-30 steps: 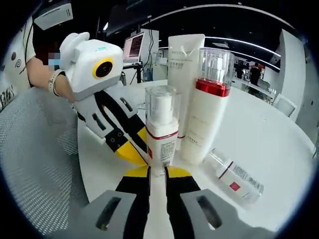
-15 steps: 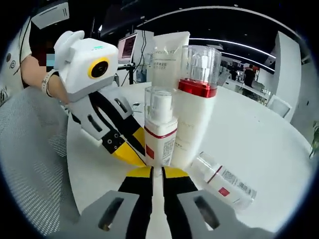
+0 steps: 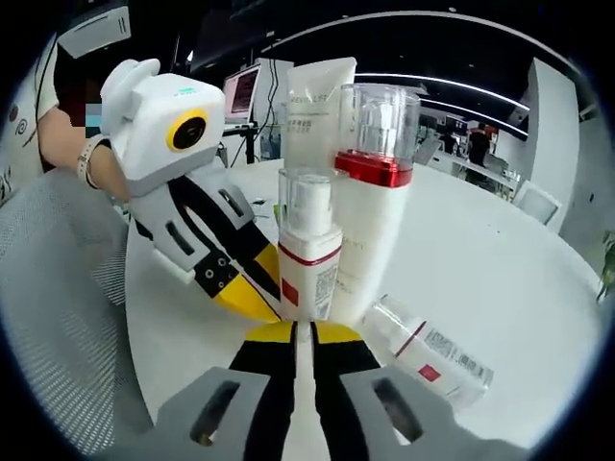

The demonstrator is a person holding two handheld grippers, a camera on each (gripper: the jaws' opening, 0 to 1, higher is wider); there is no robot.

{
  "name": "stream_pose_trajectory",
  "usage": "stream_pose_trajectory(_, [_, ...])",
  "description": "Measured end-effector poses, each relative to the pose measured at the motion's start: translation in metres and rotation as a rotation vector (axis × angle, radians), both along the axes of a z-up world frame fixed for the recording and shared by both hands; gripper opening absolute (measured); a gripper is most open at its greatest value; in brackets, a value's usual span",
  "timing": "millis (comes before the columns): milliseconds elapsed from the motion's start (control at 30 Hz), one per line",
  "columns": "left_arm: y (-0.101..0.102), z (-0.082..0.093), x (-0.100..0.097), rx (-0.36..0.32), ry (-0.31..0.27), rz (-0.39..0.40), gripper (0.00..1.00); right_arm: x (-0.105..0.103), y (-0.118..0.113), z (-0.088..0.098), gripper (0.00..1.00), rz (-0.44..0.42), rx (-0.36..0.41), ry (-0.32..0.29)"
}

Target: Arrange the skincare products in the storage area until every visible bottle or jar stands upright without overlapping.

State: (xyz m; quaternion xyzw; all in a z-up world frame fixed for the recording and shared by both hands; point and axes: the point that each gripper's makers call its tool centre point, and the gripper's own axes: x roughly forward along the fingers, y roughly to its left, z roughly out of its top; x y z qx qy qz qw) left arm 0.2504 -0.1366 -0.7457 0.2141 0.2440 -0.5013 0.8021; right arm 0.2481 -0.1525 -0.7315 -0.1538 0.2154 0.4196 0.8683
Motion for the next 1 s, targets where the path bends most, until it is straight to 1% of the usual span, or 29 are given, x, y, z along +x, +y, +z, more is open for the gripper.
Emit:
stream_pose_trajectory(167, [0.003,0.001,-0.001,0.000,0.008,0.014,0.06,-0.002,-0.004,0.003,0.07,-0.001,-0.016,-0.008])
stream_pose_trajectory(333, [0.004,0.006,-0.002,-0.009,0.013,0.019,0.07,-0.002,-0.012,0.007,0.08,-0.004,-0.039,-0.017])
stream_pose_trajectory(400, [0.006,0.009,-0.003,-0.017,0.018,0.018,0.07,0.000,-0.017,0.010,0.09,0.002,-0.060,-0.027])
stream_pose_trajectory(533, [0.012,0.015,-0.010,-0.030,0.059,0.027,0.10,0.005,-0.028,0.013,0.13,0.028,-0.123,-0.048])
stream_pose_trajectory(567, [0.013,0.017,-0.011,-0.034,0.066,0.031,0.11,0.010,-0.033,0.014,0.14,0.035,-0.140,-0.053])
stream_pose_trajectory(700, [0.025,0.026,-0.015,-0.048,0.082,0.046,0.14,0.016,-0.043,0.018,0.18,0.058,-0.205,-0.055])
stream_pose_trajectory(800, [0.033,0.036,-0.017,-0.078,0.086,0.066,0.15,0.021,-0.047,0.021,0.19,0.069,-0.222,-0.052])
stream_pose_trajectory(867, [0.038,0.042,-0.020,-0.096,0.098,0.077,0.18,0.023,-0.049,0.021,0.22,0.077,-0.242,-0.046])
stream_pose_trajectory(967, [0.047,0.053,-0.022,-0.126,0.098,0.097,0.23,0.026,-0.052,0.021,0.25,0.090,-0.272,-0.044])
stream_pose_trajectory(1000, [0.049,0.058,-0.024,-0.131,0.095,0.104,0.26,0.027,-0.053,0.021,0.26,0.096,-0.287,-0.042])
